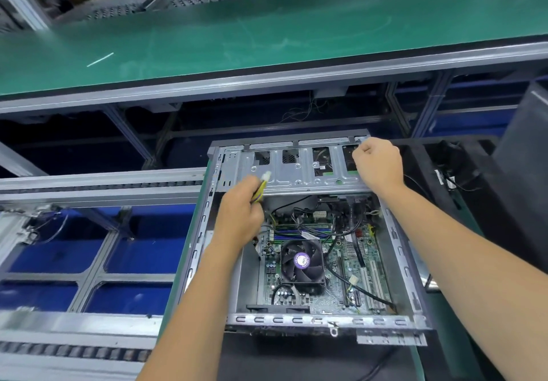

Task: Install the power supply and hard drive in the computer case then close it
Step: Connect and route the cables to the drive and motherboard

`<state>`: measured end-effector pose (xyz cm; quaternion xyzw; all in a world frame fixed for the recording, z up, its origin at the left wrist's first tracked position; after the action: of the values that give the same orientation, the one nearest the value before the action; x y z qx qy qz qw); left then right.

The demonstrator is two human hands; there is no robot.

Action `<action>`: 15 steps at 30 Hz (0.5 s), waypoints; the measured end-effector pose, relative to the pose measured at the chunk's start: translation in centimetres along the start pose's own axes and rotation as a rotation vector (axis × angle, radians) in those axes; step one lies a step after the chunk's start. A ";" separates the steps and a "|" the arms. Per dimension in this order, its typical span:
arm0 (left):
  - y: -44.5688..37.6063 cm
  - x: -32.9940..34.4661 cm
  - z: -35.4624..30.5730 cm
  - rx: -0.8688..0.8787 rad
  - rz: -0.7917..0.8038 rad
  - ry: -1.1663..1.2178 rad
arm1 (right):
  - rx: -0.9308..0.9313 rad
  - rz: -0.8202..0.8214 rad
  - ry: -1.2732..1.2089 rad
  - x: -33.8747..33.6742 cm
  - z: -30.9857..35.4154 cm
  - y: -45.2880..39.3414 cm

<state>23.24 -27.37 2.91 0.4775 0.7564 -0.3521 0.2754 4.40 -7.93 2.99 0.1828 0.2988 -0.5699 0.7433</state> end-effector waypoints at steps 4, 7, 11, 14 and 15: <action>-0.1 2.1 -0.8 -0.027 0.372 -0.005 | 0.009 -0.001 0.001 0.1 -0.1 0.0; -0.7 2.7 -0.6 -0.133 0.476 -0.081 | 0.017 0.009 0.008 0.2 -0.1 0.0; -0.7 3.1 0.0 -0.282 0.608 -0.497 | 0.017 0.010 0.003 0.3 -0.2 0.0; -0.8 4.0 0.4 -0.367 0.697 -0.616 | 0.021 0.007 0.001 0.3 -0.3 -0.1; -1.2 4.4 0.5 -0.386 0.713 -0.645 | 0.025 0.005 0.002 0.3 -0.3 -0.2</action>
<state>20.49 -25.79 -0.39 0.5133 0.4747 -0.2198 0.6804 4.22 -8.00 2.64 0.1934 0.2920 -0.5714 0.7421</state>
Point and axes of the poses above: each hand's wrist, its own y-axis away from the middle knuckle, its own x-axis out of the palm, z = x × y, the point moved 2 cm from there along -y, towards the middle knuckle, and after that the axes turned 7 degrees about z, right-handed, at the moved point
